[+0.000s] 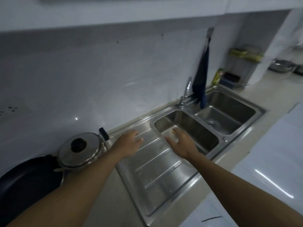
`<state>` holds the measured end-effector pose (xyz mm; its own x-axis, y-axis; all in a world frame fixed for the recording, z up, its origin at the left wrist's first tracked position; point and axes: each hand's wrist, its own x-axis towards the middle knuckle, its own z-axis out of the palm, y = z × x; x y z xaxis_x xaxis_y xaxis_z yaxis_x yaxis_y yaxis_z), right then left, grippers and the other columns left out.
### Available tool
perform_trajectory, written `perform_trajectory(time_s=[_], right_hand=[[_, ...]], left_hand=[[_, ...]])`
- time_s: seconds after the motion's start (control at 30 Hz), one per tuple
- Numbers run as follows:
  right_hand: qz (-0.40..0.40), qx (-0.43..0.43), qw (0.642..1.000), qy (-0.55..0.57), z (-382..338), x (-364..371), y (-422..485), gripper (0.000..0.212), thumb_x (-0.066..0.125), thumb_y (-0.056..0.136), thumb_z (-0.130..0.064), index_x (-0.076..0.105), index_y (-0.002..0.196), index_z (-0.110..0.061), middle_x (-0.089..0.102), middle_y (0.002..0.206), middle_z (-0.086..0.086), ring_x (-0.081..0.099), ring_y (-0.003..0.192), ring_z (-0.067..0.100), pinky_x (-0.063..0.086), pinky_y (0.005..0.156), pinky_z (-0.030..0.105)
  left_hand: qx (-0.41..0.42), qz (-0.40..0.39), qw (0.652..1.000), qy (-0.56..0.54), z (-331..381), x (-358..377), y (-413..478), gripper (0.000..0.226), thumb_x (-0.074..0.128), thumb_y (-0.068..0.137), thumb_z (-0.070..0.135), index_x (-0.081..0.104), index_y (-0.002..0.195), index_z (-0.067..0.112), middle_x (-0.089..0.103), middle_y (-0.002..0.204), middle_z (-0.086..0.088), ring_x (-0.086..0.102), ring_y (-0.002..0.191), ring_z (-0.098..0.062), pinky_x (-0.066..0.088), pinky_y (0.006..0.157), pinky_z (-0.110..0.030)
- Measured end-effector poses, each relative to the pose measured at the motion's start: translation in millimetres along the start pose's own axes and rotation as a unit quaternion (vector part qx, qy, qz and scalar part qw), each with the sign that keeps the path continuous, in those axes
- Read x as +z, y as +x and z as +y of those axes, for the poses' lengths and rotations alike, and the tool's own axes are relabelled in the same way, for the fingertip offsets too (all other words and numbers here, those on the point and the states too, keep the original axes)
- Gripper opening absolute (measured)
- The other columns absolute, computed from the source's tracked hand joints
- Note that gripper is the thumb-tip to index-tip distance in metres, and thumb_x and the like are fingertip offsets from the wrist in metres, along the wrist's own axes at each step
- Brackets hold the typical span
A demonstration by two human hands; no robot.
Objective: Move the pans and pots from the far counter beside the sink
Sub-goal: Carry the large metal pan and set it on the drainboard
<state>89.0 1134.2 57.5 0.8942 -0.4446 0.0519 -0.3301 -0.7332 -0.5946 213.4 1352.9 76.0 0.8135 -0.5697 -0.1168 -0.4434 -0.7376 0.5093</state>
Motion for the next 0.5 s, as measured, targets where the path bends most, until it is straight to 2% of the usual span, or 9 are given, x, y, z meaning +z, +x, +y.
perform_trajectory(time_s=[0.13, 0.3, 0.37, 0.43, 0.5], right_hand=[[0.028, 0.032, 0.999, 0.013, 60, -48, -25, 0.065, 0.054, 0.09, -0.06, 0.051, 0.139, -0.017, 0.057, 0.138, 0.006, 0.051, 0.129, 0.023, 0.04, 0.107, 0.04], [0.051, 0.075, 0.996, 0.012, 148, -115, -57, 0.071, 0.05, 0.09, -0.063, 0.049, 0.142, -0.016, 0.054, 0.14, 0.008, 0.048, 0.131, 0.025, 0.04, 0.108, 0.04], [0.073, 0.09, 0.993, 0.02, 185, -141, -73, 0.07, 0.048, 0.09, -0.066, 0.05, 0.14, -0.017, 0.056, 0.139, 0.007, 0.051, 0.128, 0.024, 0.041, 0.105, 0.037], [0.089, 0.117, 0.989, 0.029, 220, -167, -88, 0.074, 0.046, 0.089, -0.068, 0.047, 0.143, -0.018, 0.052, 0.144, 0.005, 0.047, 0.132, 0.022, 0.038, 0.108, 0.036], [0.098, 0.138, 0.985, 0.032, 254, -192, -105, 0.075, 0.045, 0.089, -0.068, 0.045, 0.145, -0.017, 0.049, 0.147, 0.004, 0.043, 0.137, 0.021, 0.035, 0.111, 0.037]], left_hand=[[0.025, -0.013, 1.0, 0.0, 72, 35, 12, 0.045, 0.052, 0.094, 0.046, 0.057, 0.128, 0.017, 0.058, 0.134, -0.009, 0.056, 0.122, -0.03, 0.043, 0.098, -0.034], [0.087, -0.03, 0.995, -0.029, 187, 96, 23, 0.033, 0.056, 0.092, 0.041, 0.061, 0.116, 0.018, 0.064, 0.12, -0.007, 0.061, 0.109, -0.026, 0.046, 0.089, -0.032], [0.113, -0.049, 0.992, -0.026, 231, 124, 25, 0.032, 0.058, 0.092, 0.039, 0.062, 0.115, 0.016, 0.064, 0.118, -0.007, 0.061, 0.109, -0.026, 0.047, 0.091, -0.032], [0.116, -0.07, 0.991, -0.009, 273, 150, 28, 0.043, 0.055, 0.093, 0.043, 0.059, 0.127, 0.017, 0.059, 0.128, -0.006, 0.058, 0.116, -0.025, 0.047, 0.099, -0.038], [0.125, -0.078, 0.989, 0.005, 311, 175, 32, 0.047, 0.054, 0.093, 0.045, 0.056, 0.131, 0.017, 0.056, 0.131, -0.006, 0.057, 0.118, -0.025, 0.045, 0.099, -0.035]])
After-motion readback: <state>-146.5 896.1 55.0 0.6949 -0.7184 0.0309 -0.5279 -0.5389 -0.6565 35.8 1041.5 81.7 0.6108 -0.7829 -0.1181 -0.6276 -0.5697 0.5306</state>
